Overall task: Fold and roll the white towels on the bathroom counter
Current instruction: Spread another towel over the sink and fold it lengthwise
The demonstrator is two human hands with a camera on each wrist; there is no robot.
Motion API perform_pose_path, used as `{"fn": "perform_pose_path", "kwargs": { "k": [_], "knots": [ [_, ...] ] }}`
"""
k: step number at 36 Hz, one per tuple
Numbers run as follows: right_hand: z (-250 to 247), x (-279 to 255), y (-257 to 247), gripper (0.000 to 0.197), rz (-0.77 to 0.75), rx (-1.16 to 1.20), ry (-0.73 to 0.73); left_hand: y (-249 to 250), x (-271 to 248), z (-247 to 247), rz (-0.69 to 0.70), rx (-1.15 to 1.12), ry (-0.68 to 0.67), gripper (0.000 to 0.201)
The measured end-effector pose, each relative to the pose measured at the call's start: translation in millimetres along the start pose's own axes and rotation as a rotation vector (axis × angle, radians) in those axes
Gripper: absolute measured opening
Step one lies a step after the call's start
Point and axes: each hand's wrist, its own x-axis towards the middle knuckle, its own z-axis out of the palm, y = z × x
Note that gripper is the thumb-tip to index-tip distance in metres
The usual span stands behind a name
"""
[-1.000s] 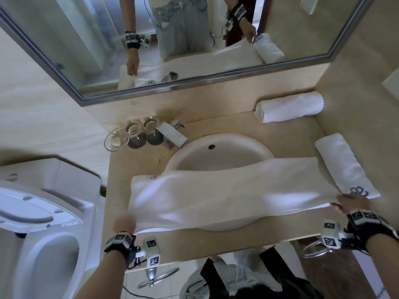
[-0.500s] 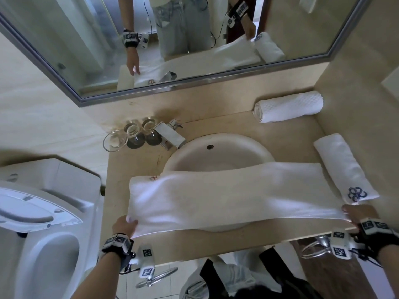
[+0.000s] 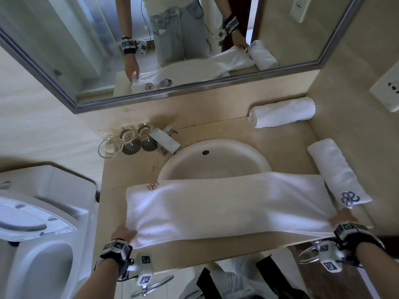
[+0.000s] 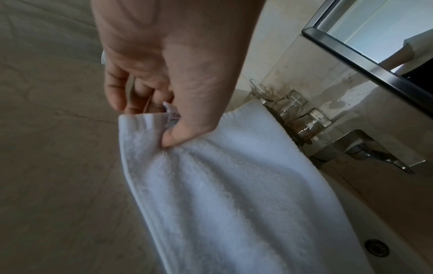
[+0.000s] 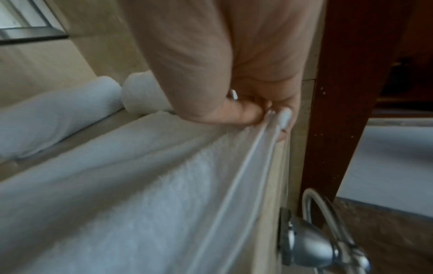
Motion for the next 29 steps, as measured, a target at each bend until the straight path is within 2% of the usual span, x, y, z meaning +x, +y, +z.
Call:
{"fn": "perform_pose_path", "kwargs": {
  "k": [3, 6, 9, 12, 15, 19, 22, 24, 26, 29],
  "knots": [
    [-2, 6, -3, 0.057, 0.029, 0.044, -0.053, 4, 0, -7, -0.032, 0.000, -0.016, 0.050],
    [-8, 2, -12, 0.054, 0.091, 0.139, -0.109, 14, 0, -17, -0.002, -0.045, 0.119, 0.068],
    [-8, 7, -17, 0.066, 0.087, 0.209, -0.145, 29, 5, -28, 0.182, -0.031, 0.276, 0.078],
    [-1, 21, -14, 0.076, 0.091, 0.192, -0.166, 50, 6, -35, 0.400, 0.104, 0.283, 0.086],
    [-2, 14, -15, 0.065, 0.023, 0.081, -0.160, 75, 8, -38, 0.523, 0.249, 0.259, 0.087],
    [-9, -1, -16, 0.038, -0.070, 0.017, -0.055, 101, 18, -38, 0.542, 0.352, 0.192, 0.074],
    [-24, -7, -14, 0.029, -0.206, -0.076, 0.033, 112, 22, -32, 0.502, 0.378, 0.192, 0.048],
    [-39, -7, -15, 0.032, -0.306, -0.099, 0.069, 115, 22, -30, 0.489, 0.404, 0.167, 0.030],
    [-57, -7, -21, 0.040, -0.372, -0.094, 0.084, 114, 23, -27, 0.490, 0.416, 0.097, 0.021],
    [-85, 0, -28, 0.048, -0.444, -0.075, 0.114, 105, 31, -23, 0.483, 0.315, -0.077, 0.025]
  ]
}}
